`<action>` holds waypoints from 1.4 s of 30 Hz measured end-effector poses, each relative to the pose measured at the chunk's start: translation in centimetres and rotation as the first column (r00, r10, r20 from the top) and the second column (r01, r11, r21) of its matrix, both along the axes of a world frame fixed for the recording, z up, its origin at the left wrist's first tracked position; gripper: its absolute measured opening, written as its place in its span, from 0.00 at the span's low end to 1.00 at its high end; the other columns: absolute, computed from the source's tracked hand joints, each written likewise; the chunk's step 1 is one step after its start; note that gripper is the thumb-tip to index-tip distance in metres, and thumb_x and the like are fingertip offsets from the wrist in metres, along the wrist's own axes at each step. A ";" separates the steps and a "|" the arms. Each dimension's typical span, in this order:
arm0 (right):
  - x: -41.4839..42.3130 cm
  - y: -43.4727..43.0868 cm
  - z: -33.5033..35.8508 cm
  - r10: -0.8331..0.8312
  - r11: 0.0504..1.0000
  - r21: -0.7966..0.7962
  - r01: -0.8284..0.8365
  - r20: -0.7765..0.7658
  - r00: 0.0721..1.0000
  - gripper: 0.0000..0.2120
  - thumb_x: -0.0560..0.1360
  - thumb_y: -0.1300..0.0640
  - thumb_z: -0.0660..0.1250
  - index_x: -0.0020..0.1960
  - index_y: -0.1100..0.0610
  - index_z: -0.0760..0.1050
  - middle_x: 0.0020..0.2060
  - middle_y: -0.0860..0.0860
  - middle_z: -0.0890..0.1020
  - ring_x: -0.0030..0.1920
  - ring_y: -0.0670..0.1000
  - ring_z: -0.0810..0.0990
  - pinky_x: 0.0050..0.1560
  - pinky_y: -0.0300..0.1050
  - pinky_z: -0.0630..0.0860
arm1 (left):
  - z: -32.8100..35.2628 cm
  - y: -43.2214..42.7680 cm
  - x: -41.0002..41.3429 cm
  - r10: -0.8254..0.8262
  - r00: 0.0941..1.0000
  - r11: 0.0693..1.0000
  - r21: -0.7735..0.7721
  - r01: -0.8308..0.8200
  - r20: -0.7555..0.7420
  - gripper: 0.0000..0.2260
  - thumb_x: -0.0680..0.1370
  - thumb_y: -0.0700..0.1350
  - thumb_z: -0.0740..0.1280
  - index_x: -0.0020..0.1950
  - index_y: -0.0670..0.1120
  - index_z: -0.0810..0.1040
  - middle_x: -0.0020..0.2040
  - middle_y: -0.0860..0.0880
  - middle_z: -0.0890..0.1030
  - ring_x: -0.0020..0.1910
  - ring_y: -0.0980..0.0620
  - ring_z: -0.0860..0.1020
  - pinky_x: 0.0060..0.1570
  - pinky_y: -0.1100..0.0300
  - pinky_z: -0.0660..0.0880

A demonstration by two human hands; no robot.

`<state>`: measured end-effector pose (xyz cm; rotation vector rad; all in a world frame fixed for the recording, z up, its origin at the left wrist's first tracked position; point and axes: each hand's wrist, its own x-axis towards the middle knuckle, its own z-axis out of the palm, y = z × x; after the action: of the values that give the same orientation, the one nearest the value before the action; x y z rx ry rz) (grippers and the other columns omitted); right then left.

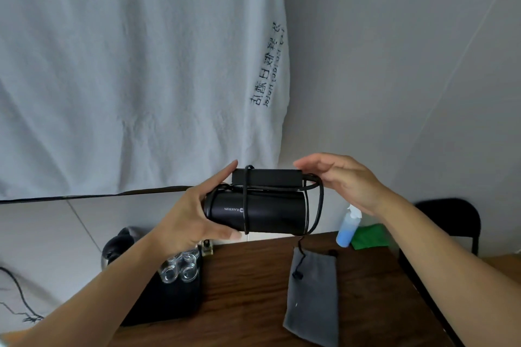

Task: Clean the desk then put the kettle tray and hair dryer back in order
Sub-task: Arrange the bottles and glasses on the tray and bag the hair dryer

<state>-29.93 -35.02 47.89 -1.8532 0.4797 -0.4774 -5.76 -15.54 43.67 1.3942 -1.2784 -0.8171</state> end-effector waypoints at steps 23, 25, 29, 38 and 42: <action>-0.1 7.4 5.2 0.030 0.822 -0.536 -0.193 -0.299 0.954 0.06 0.77 0.52 0.72 0.44 0.49 0.86 0.33 0.41 0.79 0.36 0.43 0.77 0.38 0.34 0.70 | 0.6 -4.6 2.3 0.314 0.949 0.939 -0.149 -0.309 0.013 0.52 0.62 0.35 0.83 0.78 0.60 0.62 0.44 0.62 0.84 0.47 0.60 0.83 0.58 0.57 0.79; 0.2 8.3 5.2 0.020 0.716 -0.647 -0.264 -0.358 0.933 0.10 0.79 0.51 0.70 0.43 0.53 0.86 0.32 0.46 0.78 0.37 0.48 0.77 0.37 0.34 0.68 | 0.6 -4.9 1.9 0.326 0.945 0.936 -0.153 -0.318 0.030 0.52 0.61 0.37 0.84 0.78 0.61 0.62 0.47 0.59 0.84 0.49 0.59 0.83 0.57 0.60 0.79; 0.7 8.5 6.8 -0.066 0.528 -0.777 -0.344 -0.441 0.895 0.11 0.80 0.49 0.65 0.49 0.51 0.85 0.35 0.45 0.77 0.41 0.44 0.75 0.39 0.39 0.71 | 0.8 -5.1 1.2 0.308 0.922 0.945 -0.186 -0.268 0.237 0.52 0.61 0.40 0.84 0.78 0.62 0.61 0.54 0.56 0.81 0.53 0.57 0.80 0.58 0.67 0.76; 1.6 2.3 11.1 -0.051 0.678 -0.712 -0.184 -0.295 0.954 0.06 0.74 0.55 0.76 0.49 0.47 0.87 0.37 0.47 0.79 0.37 0.47 0.75 0.39 0.33 0.69 | 2.2 -2.7 0.2 0.007 0.935 0.981 -0.186 0.063 0.356 0.52 0.61 0.35 0.83 0.76 0.65 0.64 0.59 0.55 0.79 0.60 0.51 0.79 0.59 0.63 0.76; 1.8 0.9 10.7 0.059 0.790 -0.576 -0.210 -0.270 0.961 0.08 0.74 0.59 0.76 0.52 0.51 0.87 0.37 0.42 0.78 0.37 0.42 0.73 0.44 0.34 0.70 | 3.3 -1.7 0.1 -0.069 0.945 0.971 -0.196 0.137 0.319 0.52 0.61 0.33 0.83 0.77 0.63 0.64 0.63 0.51 0.78 0.60 0.46 0.79 0.58 0.58 0.79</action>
<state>-28.17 -34.17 58.59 -2.5683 0.3697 -0.3248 -5.66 -17.28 46.99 1.3214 -1.6435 -0.5194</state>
